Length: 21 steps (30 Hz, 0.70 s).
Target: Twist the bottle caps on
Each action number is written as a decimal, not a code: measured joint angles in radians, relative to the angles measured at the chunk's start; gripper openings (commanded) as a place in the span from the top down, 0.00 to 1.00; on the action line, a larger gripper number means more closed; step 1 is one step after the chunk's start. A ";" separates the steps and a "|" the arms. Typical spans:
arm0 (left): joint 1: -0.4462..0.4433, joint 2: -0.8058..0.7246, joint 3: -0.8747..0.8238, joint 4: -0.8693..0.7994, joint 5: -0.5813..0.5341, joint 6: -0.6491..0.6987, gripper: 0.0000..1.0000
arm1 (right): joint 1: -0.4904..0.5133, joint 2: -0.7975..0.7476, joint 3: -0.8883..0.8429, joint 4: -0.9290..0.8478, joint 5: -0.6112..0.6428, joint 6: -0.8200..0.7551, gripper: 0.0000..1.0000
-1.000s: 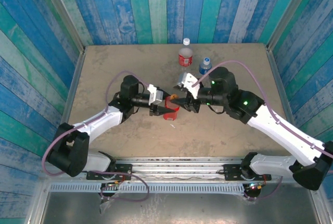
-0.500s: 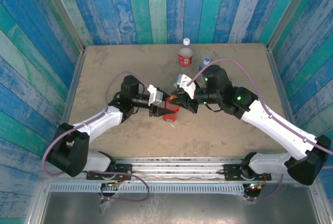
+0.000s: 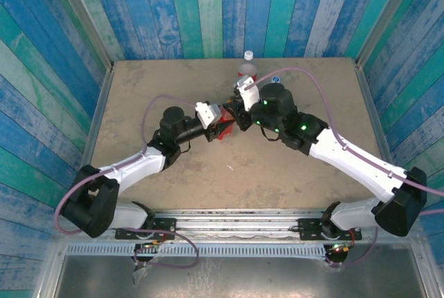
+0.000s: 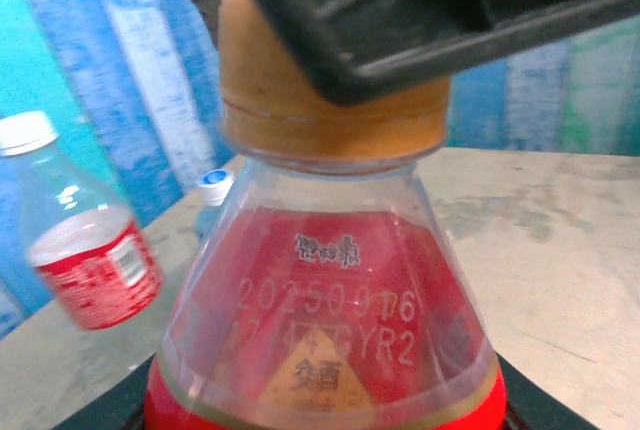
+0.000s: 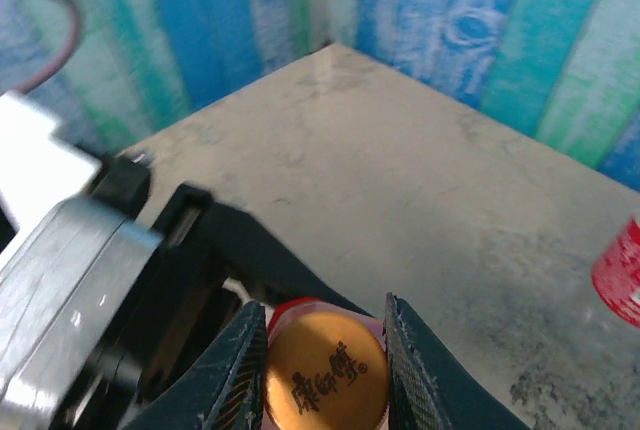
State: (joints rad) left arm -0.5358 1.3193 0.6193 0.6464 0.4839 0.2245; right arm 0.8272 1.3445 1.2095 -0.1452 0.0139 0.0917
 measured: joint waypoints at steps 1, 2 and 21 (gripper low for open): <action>-0.008 0.002 0.000 -0.004 -0.044 0.003 0.51 | 0.010 0.013 0.001 0.013 0.047 0.050 0.99; -0.014 0.005 0.000 -0.008 -0.073 0.006 0.50 | 0.016 0.023 0.002 0.020 0.079 0.087 0.98; 0.047 0.014 -0.019 0.062 0.182 0.041 0.49 | 0.027 -0.264 -0.114 -0.066 -0.045 -0.155 0.37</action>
State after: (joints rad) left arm -0.4889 1.3331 0.6006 0.7086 0.6659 0.2653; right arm 0.8543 1.0801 1.0958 -0.2108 -0.0315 -0.0635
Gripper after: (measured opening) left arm 0.511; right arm 0.613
